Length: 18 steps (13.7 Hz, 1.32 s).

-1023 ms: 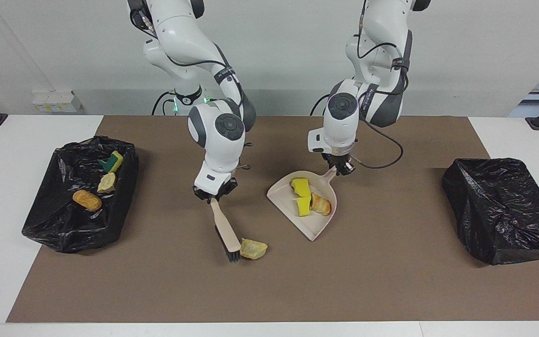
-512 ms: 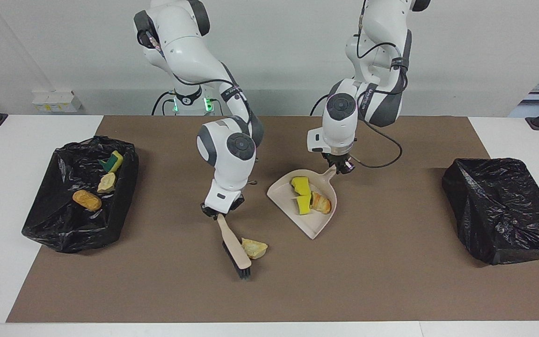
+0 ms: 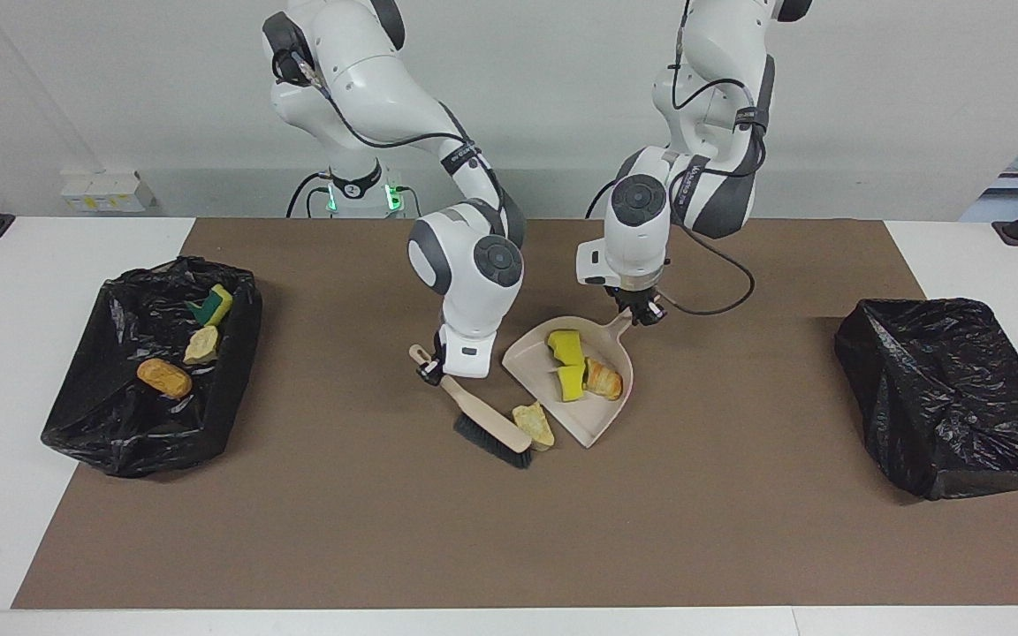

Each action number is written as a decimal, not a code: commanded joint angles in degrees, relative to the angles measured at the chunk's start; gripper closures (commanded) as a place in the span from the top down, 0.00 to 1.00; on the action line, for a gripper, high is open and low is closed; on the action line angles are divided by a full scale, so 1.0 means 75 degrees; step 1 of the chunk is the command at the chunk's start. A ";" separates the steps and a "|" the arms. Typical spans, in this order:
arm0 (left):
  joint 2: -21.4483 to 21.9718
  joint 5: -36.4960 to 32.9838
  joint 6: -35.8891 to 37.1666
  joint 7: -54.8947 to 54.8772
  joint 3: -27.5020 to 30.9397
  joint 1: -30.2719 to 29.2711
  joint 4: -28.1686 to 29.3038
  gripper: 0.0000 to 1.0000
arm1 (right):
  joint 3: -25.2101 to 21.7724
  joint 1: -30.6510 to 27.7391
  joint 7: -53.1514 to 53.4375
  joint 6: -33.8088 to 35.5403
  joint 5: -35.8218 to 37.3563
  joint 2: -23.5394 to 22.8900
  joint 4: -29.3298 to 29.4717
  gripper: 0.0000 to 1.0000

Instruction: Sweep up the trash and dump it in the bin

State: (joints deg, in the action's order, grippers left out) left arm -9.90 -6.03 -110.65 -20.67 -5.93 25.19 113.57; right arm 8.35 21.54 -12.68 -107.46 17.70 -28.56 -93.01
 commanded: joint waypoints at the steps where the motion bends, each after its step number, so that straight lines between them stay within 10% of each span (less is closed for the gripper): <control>1: 0.0019 0.0007 0.0105 -0.0091 0.0029 0.0156 -0.0061 0.00 | 0.0491 -0.0106 -0.1350 0.0335 -0.0403 0.0444 -0.0594 0.00; 5: 0.0007 0.0007 -0.0199 -0.0771 0.0029 0.0168 -0.0015 0.00 | 0.0481 -0.0246 -0.3721 0.0336 -0.1095 0.0456 -0.0524 0.00; 18: 0.1049 0.0088 -0.0774 -0.5398 0.0064 -0.1236 0.0279 0.00 | 0.0469 -0.2401 -0.3373 0.1424 -0.1118 0.1345 -0.0535 0.00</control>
State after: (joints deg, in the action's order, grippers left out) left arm -5.27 -6.32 -115.74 -57.07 -5.03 18.69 113.65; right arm 11.25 6.16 -37.49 -98.54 11.09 -21.46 -95.29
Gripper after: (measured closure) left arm 0.683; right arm 0.740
